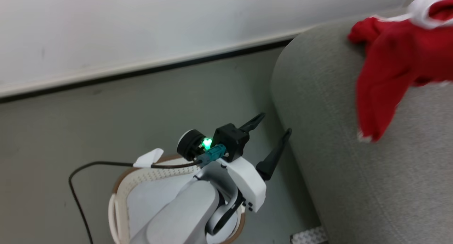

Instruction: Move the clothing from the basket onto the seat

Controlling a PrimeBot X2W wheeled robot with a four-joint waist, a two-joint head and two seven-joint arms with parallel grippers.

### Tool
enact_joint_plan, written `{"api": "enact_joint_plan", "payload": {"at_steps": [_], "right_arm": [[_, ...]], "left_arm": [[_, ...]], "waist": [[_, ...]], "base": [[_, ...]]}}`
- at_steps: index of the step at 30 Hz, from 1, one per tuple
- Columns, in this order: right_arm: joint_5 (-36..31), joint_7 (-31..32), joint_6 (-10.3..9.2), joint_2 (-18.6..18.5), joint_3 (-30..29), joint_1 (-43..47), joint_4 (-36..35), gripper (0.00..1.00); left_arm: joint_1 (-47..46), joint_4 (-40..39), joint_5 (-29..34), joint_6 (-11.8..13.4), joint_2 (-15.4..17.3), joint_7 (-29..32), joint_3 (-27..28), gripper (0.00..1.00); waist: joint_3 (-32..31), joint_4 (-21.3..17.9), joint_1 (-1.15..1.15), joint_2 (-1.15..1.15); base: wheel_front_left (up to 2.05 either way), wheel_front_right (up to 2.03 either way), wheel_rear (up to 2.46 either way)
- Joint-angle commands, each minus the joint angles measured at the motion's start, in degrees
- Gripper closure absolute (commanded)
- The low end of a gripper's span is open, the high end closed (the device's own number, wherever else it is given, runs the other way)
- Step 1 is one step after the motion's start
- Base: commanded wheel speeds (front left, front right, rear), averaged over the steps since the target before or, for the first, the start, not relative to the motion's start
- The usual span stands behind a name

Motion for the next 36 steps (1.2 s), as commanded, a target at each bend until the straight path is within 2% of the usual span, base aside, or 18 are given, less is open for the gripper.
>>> {"api": "enact_joint_plan", "payload": {"at_steps": [1, 6, 11, 13, 14, 18, 19, 20, 21, 24, 28, 33, 36], "right_arm": [[1.48, 0.55, -0.13, -1.21, -2.38, -3.44, 1.50, 1.00], [-0.74, 1.53, -0.13, -7.59, -10.69, -12.04, 7.39, 1.00], [-8.31, 1.25, -0.13, -13.20, -20.03, -14.36, 15.26, 1.00], [-11.63, 1.11, -0.13, -14.09, -24.01, -12.32, 18.78, 1.00], [-11.63, 1.11, -0.13, -14.09, -24.01, -12.32, 18.78, 1.00], [-17.61, 1.04, -0.13, -14.15, -33.86, -7.52, 24.43, 1.00], [-19.11, 1.27, -0.13, -13.72, -36.33, -6.04, 25.48, 0.85], [-20.60, 1.55, -0.13, -12.81, -38.17, -4.60, 26.37, 0.59], [-21.76, 1.47, -0.13, -11.94, -40.11, -3.44, 26.89, 0.00], [-25.55, 1.12, -0.13, -9.36, -44.05, -0.10, 27.12, 0.00], [-28.82, 0.55, -0.13, -6.24, -45.47, 2.77, 27.36, 0.00], [-29.89, -0.34, -0.13, -2.75, -43.30, 6.24, 25.66, 0.00], [-27.68, -0.33, -0.13, 0.04, -39.51, 8.82, 20.59, 0.00]], "left_arm": [[-1.40, -0.16, 0.96, 0.17, 0.13, -0.34, -0.09, 0.00], [-4.20, -0.98, 1.36, 0.06, -0.56, -1.01, -0.67, 0.00], [-5.53, -1.33, 1.19, 0.11, -0.95, -2.24, -1.03, 0.00], [-5.64, -1.25, 0.98, 0.34, -1.04, -2.69, -1.09, 0.00], [-5.64, -1.25, 0.98, 0.34, -1.04, -2.69, -1.09, 0.00], [-4.84, -0.65, 0.70, 0.56, -0.63, -3.10, -1.22, 0.00], [-4.54, -0.59, 0.64, 0.64, -0.40, -3.17, -1.20, 0.00], [-4.26, -0.55, 0.55, 0.71, -0.21, -3.26, -1.20, 0.00], [-4.04, -0.51, 0.43, 0.84, 0.06, -3.36, -1.12, 0.00], [-2.78, -0.32, -0.18, 1.24, 1.02, -3.61, -0.60, 0.00], [-0.84, -0.35, -1.55, 1.99, 1.97, -4.18, 0.42, 0.00], [2.69, -0.45, -3.13, 3.54, 3.67, -5.73, 2.40, 0.00], [5.06, -0.81, -4.16, 4.93, 4.83, -7.33, 4.10, 0.00]], "waist": [[5.96, 4.17, -0.01, -0.01], [11.04, 7.28, -0.01, -0.01], [13.82, 9.75, -0.01, -0.01], [14.43, 10.43, -0.01, -0.01], [14.43, 10.43, -0.01, -0.01], [14.79, 11.03, -0.01, -0.01], [14.74, 11.06, -0.01, -0.01], [14.60, 11.04, -0.01, -0.01], [14.38, 10.90, -0.01, -0.01], [13.16, 10.07, -0.01, -0.01], [10.49, 8.57, -0.01, -0.01], [5.70, 6.69, -0.01, -0.01], [2.89, 5.80, -0.01, -0.01]], "base": [[0.00, 0.00, 0.00], [0.00, 0.00, 0.00], [0.00, 0.00, 0.00], [0.00, 0.00, 0.00], [0.00, 0.00, 0.00], [0.00, 0.00, 0.00], [0.00, 0.00, 0.00], [0.00, 0.00, 0.00], [0.00, 0.00, 0.00], [0.00, 0.00, 0.00], [0.00, 0.00, 0.00], [0.00, 0.00, 0.00], [0.00, 0.00, 0.00]]}}
